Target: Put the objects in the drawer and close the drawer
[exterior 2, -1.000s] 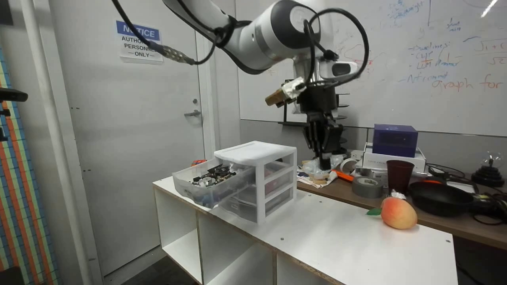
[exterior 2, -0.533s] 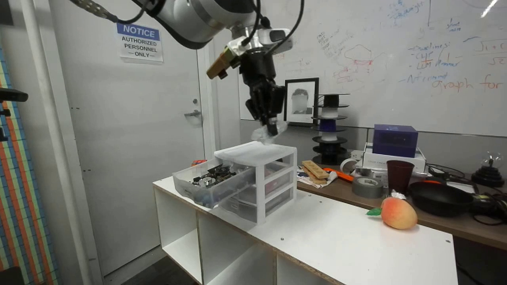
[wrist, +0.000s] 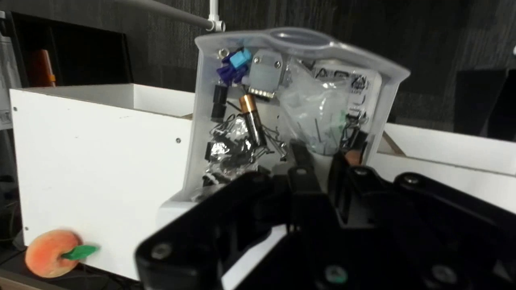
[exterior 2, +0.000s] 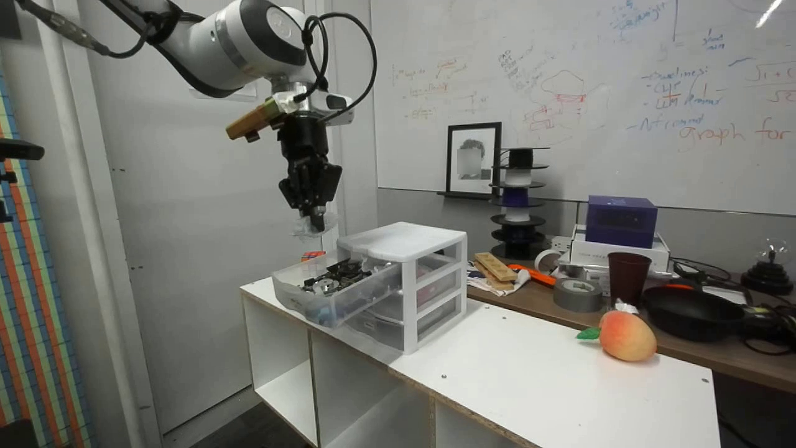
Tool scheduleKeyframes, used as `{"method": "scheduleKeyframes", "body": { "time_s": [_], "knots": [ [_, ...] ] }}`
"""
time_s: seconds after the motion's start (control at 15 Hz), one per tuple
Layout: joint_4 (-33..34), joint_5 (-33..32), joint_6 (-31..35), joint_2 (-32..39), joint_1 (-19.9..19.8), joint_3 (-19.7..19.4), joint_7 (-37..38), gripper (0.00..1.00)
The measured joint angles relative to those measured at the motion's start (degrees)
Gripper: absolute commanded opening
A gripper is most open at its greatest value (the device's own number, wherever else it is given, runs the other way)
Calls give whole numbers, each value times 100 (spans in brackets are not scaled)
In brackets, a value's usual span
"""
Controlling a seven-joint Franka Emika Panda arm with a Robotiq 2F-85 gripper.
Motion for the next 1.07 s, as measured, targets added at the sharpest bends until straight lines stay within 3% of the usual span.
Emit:
{"method": "scheduleKeyframes", "body": {
  "time_s": [0.53, 1.07],
  "knots": [
    [-396, -134, -151, 17, -125, -20, -300, 3],
    [-282, -460, 1138, 780, -484, -374, -232, 3]
  ]
}}
